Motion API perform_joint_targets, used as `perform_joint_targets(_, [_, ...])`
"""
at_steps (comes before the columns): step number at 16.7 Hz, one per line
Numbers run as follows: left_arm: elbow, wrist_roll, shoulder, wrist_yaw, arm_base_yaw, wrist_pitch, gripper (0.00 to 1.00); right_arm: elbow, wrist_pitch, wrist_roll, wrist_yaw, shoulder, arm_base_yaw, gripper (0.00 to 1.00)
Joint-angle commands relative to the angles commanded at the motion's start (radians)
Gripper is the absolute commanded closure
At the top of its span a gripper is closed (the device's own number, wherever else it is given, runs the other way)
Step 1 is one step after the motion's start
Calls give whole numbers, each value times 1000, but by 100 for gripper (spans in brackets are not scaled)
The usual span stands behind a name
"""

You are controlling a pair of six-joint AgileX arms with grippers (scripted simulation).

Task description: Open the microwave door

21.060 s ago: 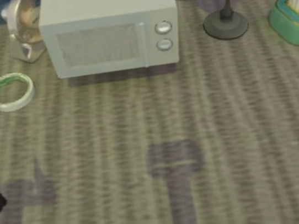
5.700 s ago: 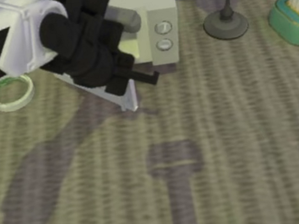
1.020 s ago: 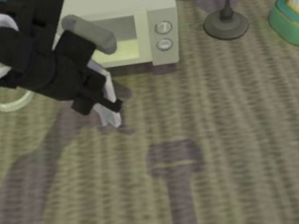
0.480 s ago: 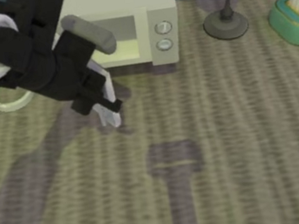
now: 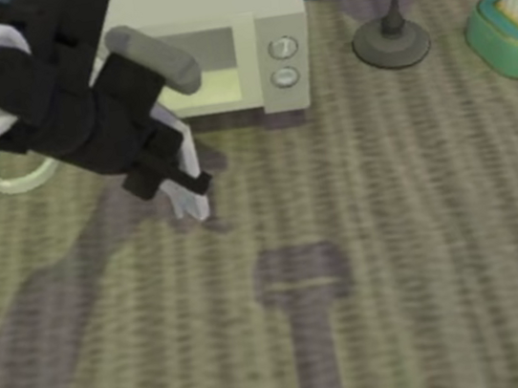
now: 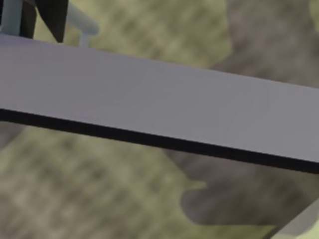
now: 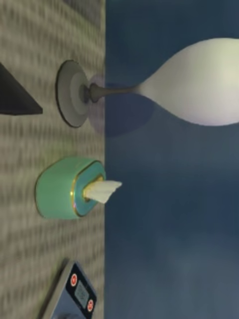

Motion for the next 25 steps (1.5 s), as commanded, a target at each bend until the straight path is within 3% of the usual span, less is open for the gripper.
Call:
perform_joint_targets(11, [-29, 189, -38, 91, 81, -44, 100, 0, 0, 0, 0, 0, 0, 0])
perform_joint_targets(25, [-29, 190, -38, 92, 81, -44, 100, 0, 0, 0, 0, 0, 0, 0])
